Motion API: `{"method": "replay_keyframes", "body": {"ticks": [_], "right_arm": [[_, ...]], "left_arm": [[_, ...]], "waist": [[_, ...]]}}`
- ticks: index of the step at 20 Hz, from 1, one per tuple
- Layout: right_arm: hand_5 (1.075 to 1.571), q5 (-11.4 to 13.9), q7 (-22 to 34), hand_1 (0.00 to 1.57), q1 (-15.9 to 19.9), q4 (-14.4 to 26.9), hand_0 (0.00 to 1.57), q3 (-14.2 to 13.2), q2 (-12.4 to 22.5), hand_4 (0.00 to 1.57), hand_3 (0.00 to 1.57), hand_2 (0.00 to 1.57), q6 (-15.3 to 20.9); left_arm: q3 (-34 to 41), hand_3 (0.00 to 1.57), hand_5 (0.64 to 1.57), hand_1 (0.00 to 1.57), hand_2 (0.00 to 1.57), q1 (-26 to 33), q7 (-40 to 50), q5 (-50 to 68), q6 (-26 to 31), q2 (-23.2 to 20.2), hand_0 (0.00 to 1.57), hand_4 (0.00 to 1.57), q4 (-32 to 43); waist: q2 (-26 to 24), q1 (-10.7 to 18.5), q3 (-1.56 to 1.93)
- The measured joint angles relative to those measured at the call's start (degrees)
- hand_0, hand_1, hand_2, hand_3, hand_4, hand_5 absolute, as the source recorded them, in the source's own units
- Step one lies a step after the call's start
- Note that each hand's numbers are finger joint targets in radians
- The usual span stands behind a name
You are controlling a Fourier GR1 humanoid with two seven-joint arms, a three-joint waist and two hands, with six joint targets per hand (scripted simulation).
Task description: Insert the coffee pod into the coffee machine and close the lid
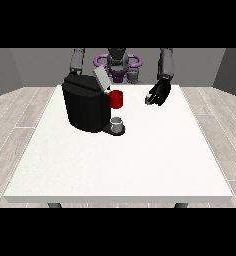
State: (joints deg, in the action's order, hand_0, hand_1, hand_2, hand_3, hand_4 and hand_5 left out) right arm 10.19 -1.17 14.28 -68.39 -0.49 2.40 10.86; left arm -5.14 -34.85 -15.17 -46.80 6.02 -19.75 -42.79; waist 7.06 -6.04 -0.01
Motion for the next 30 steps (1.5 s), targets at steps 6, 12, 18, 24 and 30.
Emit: {"method": "replay_keyframes", "body": {"ticks": [6, 12, 18, 24, 30], "right_arm": [[1.571, 0.88, -0.78, 0.0, -0.16, 3.74, 0.0, -0.35, -0.23, 0.0, 0.0, 0.0, 0.95], [1.571, 0.53, -3.08, 0.0, 0.45, 5.88, 0.0, -1.03, 0.18, 0.0, 0.0, 0.0, 0.44], [1.571, 0.47, -1.54, 0.0, 1.03, 3.08, 0.0, 0.95, -1.03, 0.0, 0.0, 0.0, -0.23], [1.571, -0.07, -0.99, 0.0, 3.15, 0.66, 0.0, 1.38, -0.92, 0.0, 0.0, 0.0, -1.27], [1.571, -0.39, -0.53, 0.0, 4.95, -2.2, 0.0, 1.21, -0.5, 0.0, 0.0, 0.0, -1.69]], "left_arm": [[0.87, 1.33, 1.571, 1.4, 1.39, -3.94, 2.48, 1.3, 6.98, 1.6, 1.4, 0.54, -1.96], [1.6, 1.34, 1.571, 1.42, 1.4, -8.6, 5.0, 1.98, 12.86, 2.1, 1.42, 0.56, -4.46], [4.02, 1.38, 1.571, 1.42, 1.42, -13.55, 6.43, 2.77, 16.07, 0.88, 1.42, 0.54, -4.16], [8.24, 1.26, 1.571, 1.2, 1.24, -20.27, 10.65, 5.2, 18.37, 0.77, 1.2, 0.49, -2.91], [11.38, 1.27, 1.571, 1.16, 1.25, -26.29, 12.35, 6.24, 19.57, -2.02, 1.16, 0.48, -1.16]], "waist": [[-2.68, 1.02, 0.02], [-3.93, 0.68, 0.03], [-4.11, -1.95, 0.01], [-3.03, -5.19, 0.02], [-0.11, -8.27, 0.02]]}}
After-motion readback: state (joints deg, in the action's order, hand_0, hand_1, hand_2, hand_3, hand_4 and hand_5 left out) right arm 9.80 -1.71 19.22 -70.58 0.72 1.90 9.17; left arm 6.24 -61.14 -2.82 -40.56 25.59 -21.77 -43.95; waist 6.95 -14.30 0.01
